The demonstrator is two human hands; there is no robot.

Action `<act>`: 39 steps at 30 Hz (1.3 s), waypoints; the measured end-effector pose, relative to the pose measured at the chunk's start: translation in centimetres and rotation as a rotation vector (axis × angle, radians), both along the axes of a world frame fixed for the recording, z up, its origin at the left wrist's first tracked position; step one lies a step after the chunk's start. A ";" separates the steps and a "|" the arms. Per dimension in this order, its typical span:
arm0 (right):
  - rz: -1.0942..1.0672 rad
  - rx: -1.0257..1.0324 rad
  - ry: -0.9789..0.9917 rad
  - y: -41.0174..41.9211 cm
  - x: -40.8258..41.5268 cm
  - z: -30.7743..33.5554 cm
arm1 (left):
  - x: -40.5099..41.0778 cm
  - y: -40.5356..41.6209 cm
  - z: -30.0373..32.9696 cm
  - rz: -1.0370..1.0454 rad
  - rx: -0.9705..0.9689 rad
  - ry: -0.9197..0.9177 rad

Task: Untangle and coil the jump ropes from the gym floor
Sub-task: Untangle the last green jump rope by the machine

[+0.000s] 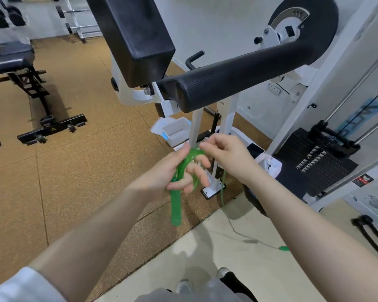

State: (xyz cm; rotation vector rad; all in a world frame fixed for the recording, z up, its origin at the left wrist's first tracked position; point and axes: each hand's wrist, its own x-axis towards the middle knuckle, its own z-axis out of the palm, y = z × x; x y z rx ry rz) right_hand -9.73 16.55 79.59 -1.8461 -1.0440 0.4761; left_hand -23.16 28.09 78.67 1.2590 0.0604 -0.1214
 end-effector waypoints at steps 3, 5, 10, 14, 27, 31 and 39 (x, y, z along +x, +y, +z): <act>0.146 -0.181 0.068 -0.9 -0.9 -2.0 | 0.8 0.2 0.8 0.086 -0.143 -0.158; 0.338 -0.389 0.158 -1.7 -1.8 -2.6 | 1.6 0.9 0.8 0.302 -0.209 -0.087; 0.629 -0.594 -0.005 -2.8 -2.7 0.9 | 2.2 3.0 -1.6 0.580 0.220 0.150; 0.306 -0.168 -0.153 -2.1 -1.4 3.7 | 1.1 1.6 -1.6 0.312 0.304 0.242; 0.530 -0.490 -0.008 -2.4 -3.5 0.0 | 1.7 0.5 2.7 0.345 -0.123 0.012; 0.653 -0.508 -0.035 -3.4 -4.0 2.3 | 2.6 1.6 0.6 0.515 0.292 0.111; -0.111 0.061 0.036 -4.4 1.6 2.0 | 2.6 -2.3 0.9 -0.004 0.325 0.156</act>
